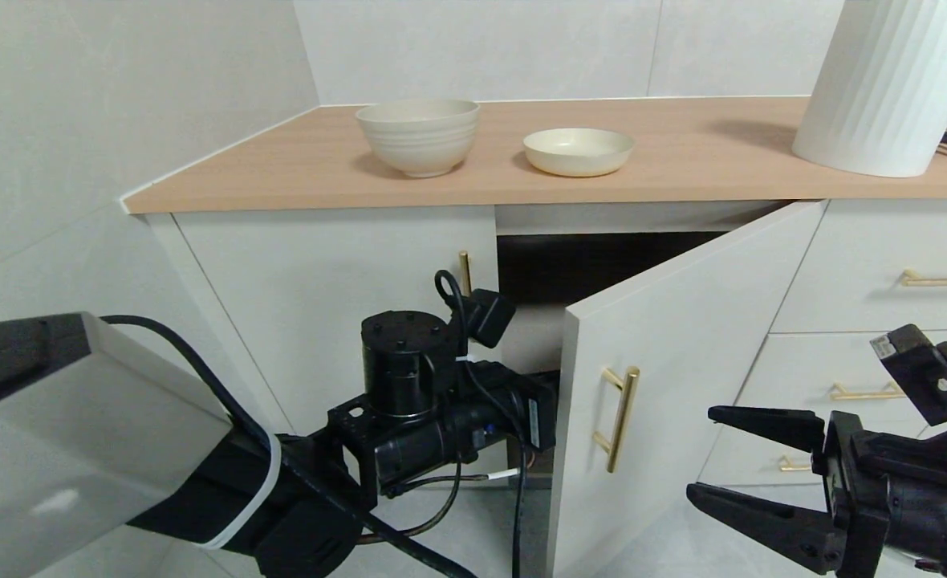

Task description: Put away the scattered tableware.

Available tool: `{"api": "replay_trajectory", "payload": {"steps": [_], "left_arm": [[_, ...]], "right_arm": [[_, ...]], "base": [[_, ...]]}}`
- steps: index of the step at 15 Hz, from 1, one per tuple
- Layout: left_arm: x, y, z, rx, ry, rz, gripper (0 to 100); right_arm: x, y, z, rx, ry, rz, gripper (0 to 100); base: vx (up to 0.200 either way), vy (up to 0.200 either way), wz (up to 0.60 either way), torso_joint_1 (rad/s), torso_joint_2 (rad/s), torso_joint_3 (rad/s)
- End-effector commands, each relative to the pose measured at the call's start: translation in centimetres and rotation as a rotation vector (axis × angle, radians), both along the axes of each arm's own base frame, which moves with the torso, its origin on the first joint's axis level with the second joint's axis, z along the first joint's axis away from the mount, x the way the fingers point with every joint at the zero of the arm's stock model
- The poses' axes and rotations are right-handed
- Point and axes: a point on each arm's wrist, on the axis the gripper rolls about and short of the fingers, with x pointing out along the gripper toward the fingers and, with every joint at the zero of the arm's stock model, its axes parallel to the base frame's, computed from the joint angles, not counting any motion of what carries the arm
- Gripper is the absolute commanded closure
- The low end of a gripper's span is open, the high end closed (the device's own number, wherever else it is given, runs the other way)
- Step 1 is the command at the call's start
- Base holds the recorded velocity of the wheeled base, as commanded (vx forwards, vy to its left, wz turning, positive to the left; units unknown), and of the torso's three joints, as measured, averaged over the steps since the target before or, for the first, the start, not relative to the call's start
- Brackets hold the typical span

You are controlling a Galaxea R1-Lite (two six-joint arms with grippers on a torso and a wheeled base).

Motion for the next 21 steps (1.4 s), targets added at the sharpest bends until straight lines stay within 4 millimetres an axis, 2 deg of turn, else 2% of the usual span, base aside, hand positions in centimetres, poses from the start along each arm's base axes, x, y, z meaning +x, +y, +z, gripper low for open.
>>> {"api": "replay_trajectory", "payload": {"steps": [1, 4, 9, 19, 21], "left_arm": [[0.3, -0.2, -0.4, 0.005, 0.007, 0.003, 100], [0.7, -0.6, -0.1, 0.004, 0.010, -0.008, 100], [1.8, -1.5, 0.6, 0.010, 0.020, -0.008, 100], [2.9, -2.4, 0.0, 0.010, 0.020, -0.008, 100], [3.0, -2.6, -0.1, 0.017, 0.026, -0.008, 100]], "right_arm": [[0.0, 0.0, 0.0, 0.000, 0.001, 0.001, 0], [0.0, 0.0, 0.0, 0.000, 0.001, 0.001, 0], [0.0, 0.0, 0.0, 0.000, 0.001, 0.001, 0], [-0.2, -0.1, 0.3, 0.007, -0.014, 0.001, 0], [-0.2, -0.1, 0.3, 0.007, -0.012, 0.001, 0]], "base": [[0.000, 0.000, 0.00, 0.000, 0.00, 0.000], [0.000, 0.000, 0.00, 0.000, 0.00, 0.000], [-0.200, 0.000, 0.00, 0.007, 0.00, 0.000], [0.000, 0.000, 0.00, 0.000, 0.00, 0.000], [-0.200, 0.000, 0.00, 0.005, 0.00, 0.000]]}}
